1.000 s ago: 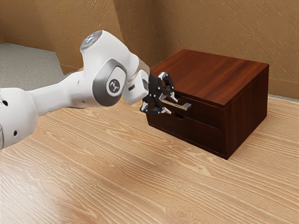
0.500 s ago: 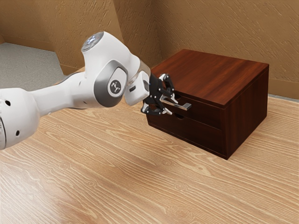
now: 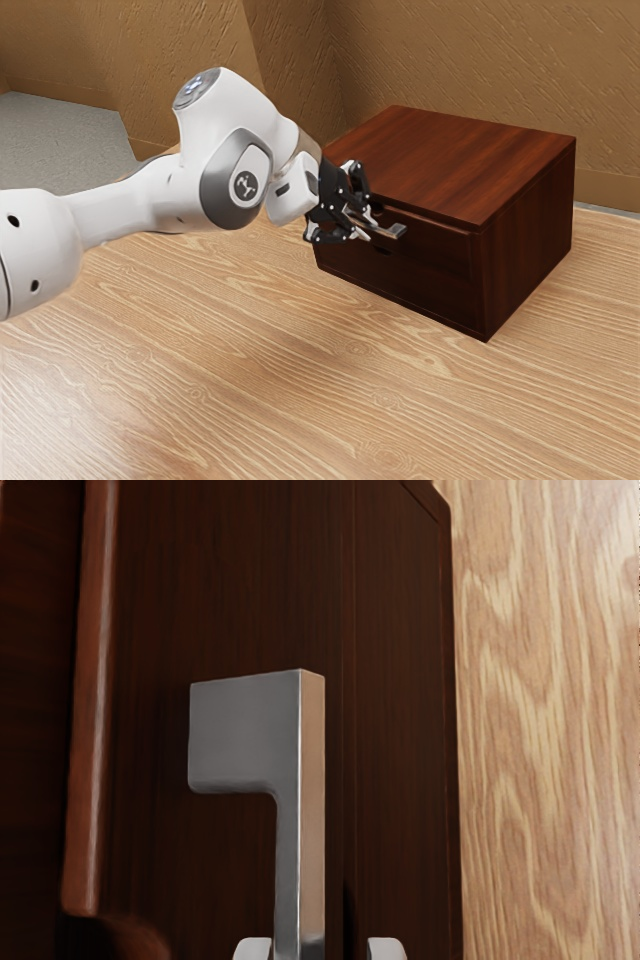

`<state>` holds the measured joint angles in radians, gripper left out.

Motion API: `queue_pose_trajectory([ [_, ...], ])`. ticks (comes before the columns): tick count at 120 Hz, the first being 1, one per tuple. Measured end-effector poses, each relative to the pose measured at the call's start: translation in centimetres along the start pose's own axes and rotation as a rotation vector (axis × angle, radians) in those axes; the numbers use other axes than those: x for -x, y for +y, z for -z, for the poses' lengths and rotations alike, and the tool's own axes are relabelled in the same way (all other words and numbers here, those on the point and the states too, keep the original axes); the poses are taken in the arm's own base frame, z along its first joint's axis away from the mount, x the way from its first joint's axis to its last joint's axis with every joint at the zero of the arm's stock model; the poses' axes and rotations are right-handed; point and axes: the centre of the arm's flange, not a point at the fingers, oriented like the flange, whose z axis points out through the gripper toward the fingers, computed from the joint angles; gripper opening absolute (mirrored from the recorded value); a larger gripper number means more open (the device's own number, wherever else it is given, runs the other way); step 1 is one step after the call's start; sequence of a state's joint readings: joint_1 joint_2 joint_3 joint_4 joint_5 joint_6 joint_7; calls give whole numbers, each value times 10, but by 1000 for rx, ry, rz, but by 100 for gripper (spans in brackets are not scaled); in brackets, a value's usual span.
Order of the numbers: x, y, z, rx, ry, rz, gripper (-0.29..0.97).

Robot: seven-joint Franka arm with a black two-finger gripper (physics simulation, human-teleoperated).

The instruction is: Pull the drawer handle with one arm to open the drawer

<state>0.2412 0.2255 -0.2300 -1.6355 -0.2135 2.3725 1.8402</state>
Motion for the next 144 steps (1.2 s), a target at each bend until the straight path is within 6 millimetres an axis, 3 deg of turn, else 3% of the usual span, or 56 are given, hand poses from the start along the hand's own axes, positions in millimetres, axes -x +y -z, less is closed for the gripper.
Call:
queue_pose_trajectory([
  [144, -16, 57, 35, 52, -41, -3, 1],
])
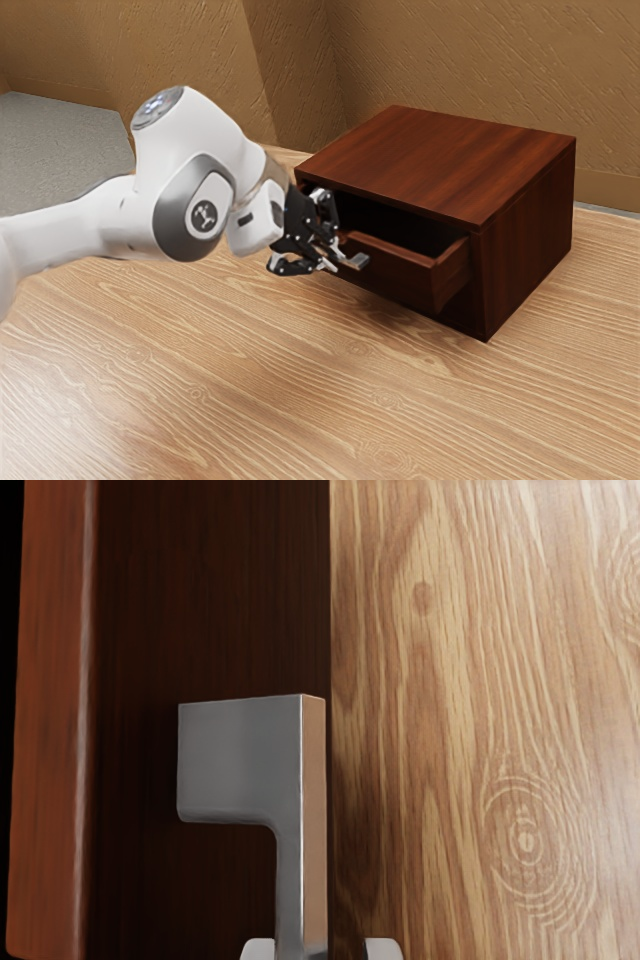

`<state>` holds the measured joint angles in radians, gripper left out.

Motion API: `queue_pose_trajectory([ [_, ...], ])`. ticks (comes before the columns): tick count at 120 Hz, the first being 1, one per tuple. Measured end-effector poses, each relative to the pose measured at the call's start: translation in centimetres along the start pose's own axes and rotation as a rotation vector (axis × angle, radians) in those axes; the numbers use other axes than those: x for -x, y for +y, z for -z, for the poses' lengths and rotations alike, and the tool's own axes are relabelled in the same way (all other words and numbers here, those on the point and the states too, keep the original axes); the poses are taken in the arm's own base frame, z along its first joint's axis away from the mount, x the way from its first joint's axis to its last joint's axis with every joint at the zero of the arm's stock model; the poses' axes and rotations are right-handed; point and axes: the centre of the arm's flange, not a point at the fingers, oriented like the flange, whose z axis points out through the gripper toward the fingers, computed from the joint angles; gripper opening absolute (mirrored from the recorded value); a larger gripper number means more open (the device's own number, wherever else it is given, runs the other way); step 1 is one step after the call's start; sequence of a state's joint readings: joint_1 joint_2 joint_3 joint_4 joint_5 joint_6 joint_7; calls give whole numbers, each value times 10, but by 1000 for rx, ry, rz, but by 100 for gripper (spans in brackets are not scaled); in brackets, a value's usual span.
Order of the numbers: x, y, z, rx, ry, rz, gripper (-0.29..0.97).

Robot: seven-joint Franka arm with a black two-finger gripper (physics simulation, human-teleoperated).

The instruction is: Pull the drawer handle with one arm to open the drawer

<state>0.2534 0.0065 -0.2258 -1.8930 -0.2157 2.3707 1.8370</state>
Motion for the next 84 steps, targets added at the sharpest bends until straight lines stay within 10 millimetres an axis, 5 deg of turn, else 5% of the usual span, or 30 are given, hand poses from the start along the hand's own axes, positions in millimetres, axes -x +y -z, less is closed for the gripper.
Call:
queue_pose_trajectory([
  [84, -14, 34, 19, 16, -21, -10, 1],
])
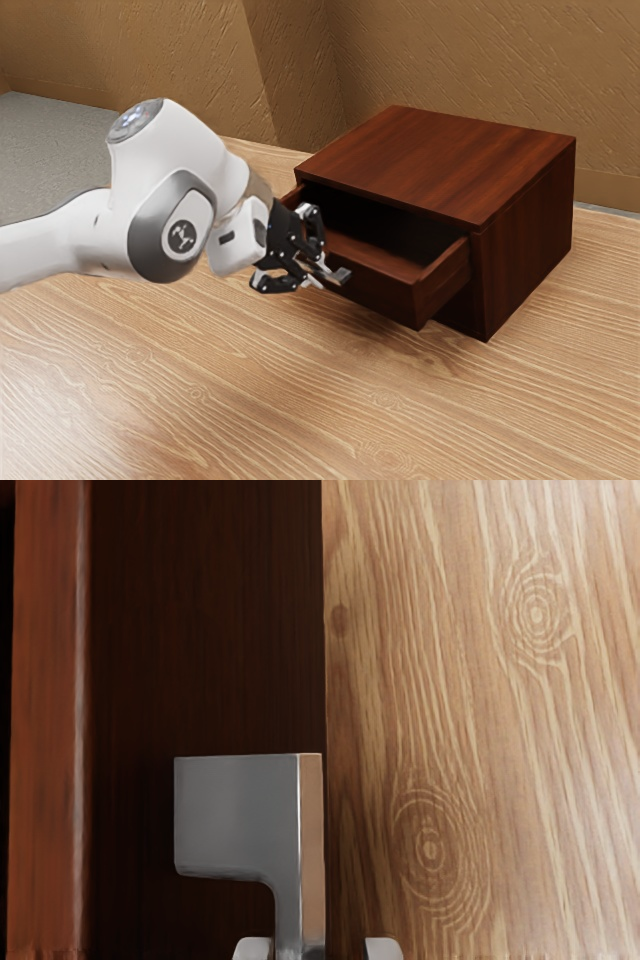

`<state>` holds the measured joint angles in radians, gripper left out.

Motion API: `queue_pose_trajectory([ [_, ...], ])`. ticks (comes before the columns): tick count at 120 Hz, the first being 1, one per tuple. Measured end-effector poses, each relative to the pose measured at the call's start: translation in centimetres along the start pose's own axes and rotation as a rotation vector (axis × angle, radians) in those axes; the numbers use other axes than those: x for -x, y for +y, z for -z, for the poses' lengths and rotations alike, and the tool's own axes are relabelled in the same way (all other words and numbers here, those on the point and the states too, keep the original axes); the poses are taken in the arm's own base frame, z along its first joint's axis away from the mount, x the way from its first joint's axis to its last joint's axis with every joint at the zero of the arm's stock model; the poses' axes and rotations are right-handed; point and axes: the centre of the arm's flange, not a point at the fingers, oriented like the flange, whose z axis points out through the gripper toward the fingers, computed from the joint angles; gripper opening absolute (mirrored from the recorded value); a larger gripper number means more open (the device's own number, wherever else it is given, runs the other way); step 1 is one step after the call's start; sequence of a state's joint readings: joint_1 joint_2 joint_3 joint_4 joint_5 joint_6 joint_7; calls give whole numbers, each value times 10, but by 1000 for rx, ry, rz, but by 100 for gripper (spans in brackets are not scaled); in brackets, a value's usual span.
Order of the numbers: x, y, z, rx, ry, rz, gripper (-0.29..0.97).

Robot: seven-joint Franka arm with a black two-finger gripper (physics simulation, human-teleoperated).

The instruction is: Pull the drawer handle with one arm to open the drawer

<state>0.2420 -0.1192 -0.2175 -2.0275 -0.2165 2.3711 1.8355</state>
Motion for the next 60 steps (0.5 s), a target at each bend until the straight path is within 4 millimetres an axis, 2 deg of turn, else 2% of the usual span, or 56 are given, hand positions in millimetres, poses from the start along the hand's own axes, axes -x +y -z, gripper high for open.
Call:
queue_pose_trajectory([
  [22, 14, 10, 8, -2, -17, 25, 1],
  [60, 11, 20, 19, -6, -26, 24, 1],
])
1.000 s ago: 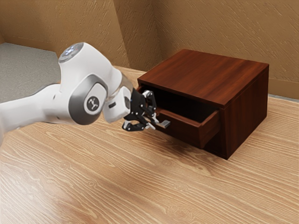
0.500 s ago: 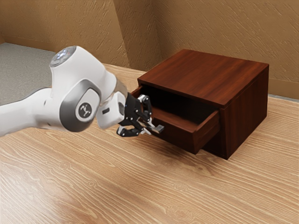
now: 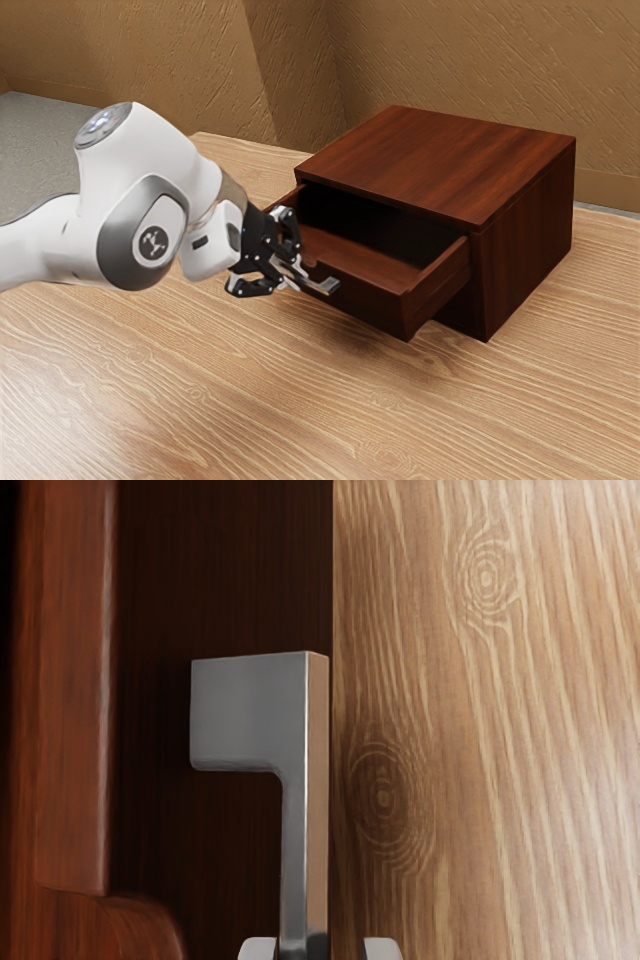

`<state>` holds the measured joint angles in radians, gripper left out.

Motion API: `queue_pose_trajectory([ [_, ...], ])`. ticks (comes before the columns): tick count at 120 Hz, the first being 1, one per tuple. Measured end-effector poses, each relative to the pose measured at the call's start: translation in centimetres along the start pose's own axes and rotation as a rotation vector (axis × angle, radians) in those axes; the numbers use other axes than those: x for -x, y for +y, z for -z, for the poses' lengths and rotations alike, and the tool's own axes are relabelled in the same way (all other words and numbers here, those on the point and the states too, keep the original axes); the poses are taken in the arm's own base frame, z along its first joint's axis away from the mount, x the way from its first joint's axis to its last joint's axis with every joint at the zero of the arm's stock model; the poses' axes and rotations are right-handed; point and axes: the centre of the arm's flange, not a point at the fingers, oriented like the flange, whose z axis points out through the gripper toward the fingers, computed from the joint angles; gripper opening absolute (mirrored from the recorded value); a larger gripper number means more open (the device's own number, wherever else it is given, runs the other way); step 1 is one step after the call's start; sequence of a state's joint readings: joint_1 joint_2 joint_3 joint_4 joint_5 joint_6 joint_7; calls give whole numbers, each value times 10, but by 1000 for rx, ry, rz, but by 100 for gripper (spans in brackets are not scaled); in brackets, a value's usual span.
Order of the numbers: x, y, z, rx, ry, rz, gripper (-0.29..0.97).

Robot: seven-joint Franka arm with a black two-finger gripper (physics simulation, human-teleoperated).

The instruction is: Pull the drawer handle with one arm to open the drawer

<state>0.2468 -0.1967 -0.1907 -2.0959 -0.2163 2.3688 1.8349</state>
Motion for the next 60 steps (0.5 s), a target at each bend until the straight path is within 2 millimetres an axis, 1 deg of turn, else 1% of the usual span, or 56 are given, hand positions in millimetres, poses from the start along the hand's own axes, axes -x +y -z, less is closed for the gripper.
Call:
queue_pose_trajectory([
  [24, -1, 3, 4, -1, -3, -1, 1],
  [34, -2, 4, 13, -12, -7, -3, 3],
  [42, 4, 6, 28, -30, -18, 9, 5],
  [48, 9, 9, 43, -45, -26, 18, 6],
  [54, 17, 13, 65, -62, -37, 32, 11],
  [60, 33, 16, 94, -69, -49, 52, 22],
])
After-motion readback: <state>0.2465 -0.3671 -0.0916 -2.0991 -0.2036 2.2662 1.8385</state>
